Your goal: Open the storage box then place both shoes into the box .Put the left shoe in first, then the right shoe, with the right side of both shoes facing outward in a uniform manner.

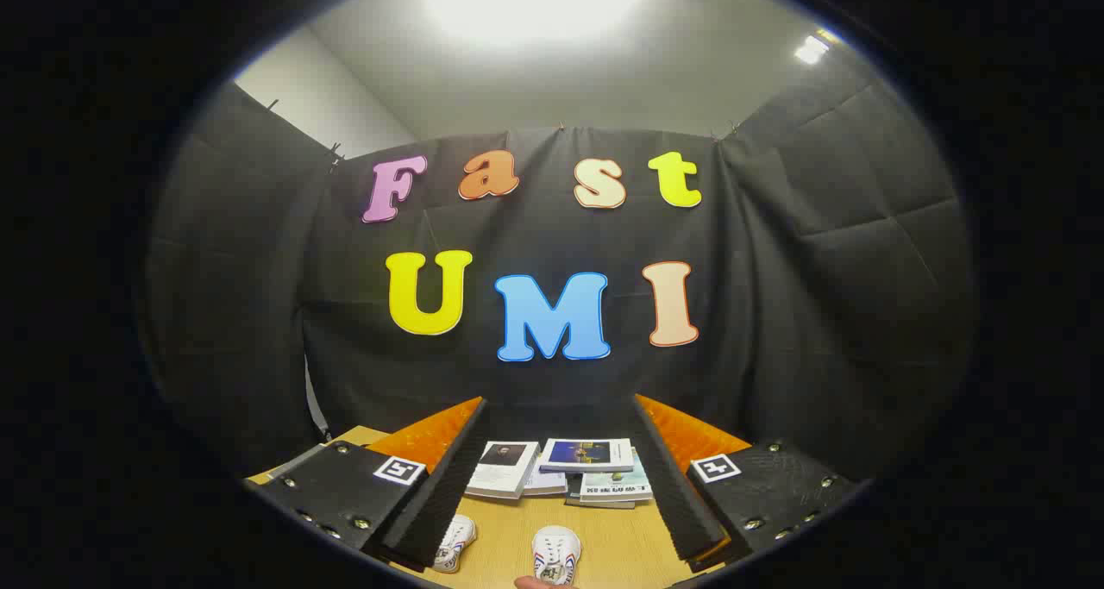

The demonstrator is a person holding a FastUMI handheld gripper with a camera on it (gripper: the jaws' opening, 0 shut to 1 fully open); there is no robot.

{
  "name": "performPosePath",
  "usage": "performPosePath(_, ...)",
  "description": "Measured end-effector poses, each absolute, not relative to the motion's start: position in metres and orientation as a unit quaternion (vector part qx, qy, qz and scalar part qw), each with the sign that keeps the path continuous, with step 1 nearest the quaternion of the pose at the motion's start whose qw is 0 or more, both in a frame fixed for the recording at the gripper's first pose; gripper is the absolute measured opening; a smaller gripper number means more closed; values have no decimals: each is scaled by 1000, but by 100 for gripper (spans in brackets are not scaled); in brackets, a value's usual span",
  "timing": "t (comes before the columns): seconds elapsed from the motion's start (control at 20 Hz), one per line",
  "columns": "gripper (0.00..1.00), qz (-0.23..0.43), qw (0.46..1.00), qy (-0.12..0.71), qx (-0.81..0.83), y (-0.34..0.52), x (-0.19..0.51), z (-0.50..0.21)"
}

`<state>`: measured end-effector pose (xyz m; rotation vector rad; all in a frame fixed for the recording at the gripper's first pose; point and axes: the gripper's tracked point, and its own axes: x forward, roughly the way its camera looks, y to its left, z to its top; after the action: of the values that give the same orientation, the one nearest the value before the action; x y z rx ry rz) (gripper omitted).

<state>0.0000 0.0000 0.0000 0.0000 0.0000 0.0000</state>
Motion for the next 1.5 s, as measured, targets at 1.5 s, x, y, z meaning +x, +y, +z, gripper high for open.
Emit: performPosePath(1.5,97,94,993,68,37,49,50,-63)
